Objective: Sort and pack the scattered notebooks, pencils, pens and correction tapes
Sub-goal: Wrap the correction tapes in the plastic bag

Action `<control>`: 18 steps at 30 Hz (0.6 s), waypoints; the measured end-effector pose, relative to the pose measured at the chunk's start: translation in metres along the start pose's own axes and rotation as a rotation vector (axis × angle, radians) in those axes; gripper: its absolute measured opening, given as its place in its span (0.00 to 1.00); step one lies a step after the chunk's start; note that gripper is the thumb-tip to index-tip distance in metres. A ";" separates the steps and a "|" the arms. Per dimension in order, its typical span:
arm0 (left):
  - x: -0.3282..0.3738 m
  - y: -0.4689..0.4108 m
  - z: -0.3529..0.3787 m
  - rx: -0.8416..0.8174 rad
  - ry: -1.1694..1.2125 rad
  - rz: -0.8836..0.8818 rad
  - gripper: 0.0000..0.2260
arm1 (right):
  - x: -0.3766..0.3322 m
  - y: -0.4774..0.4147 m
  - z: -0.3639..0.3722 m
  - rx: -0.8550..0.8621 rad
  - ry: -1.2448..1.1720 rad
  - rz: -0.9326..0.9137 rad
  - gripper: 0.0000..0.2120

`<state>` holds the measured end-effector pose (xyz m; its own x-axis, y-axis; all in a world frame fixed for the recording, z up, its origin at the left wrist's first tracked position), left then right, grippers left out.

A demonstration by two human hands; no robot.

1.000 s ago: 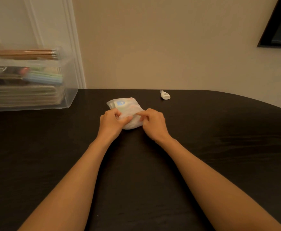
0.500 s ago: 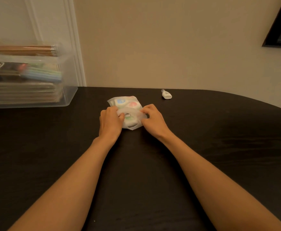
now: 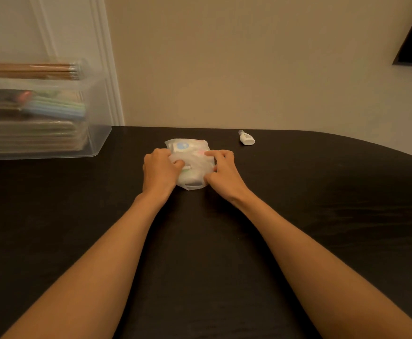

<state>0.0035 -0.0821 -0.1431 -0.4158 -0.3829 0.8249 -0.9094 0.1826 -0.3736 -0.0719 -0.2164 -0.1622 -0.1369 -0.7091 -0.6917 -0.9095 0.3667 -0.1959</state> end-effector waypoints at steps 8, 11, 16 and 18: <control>0.001 -0.010 0.017 -0.136 -0.005 -0.071 0.07 | 0.008 -0.018 0.002 -0.024 -0.018 0.038 0.31; 0.000 -0.015 0.022 -0.115 -0.025 -0.063 0.10 | 0.012 -0.024 0.005 -0.039 -0.067 0.041 0.31; 0.000 -0.025 0.028 -0.037 -0.073 -0.037 0.09 | 0.019 -0.034 -0.012 0.069 -0.272 0.070 0.28; 0.004 -0.028 0.033 -0.023 -0.106 -0.009 0.09 | 0.030 -0.037 -0.031 0.269 -0.268 0.116 0.24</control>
<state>0.0266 -0.1186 -0.1435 -0.4069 -0.4780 0.7785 -0.9134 0.1990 -0.3552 -0.0539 -0.2696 -0.1540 -0.0925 -0.4844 -0.8700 -0.7539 0.6048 -0.2566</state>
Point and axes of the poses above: each hand's wrist, its own y-axis away from the middle knuckle, its own z-axis out of the palm, x = y × z, the point moved 8 cm from there along -y, towards the middle knuckle, and after that the axes turned 10 degrees about y, right-handed, at the moved point
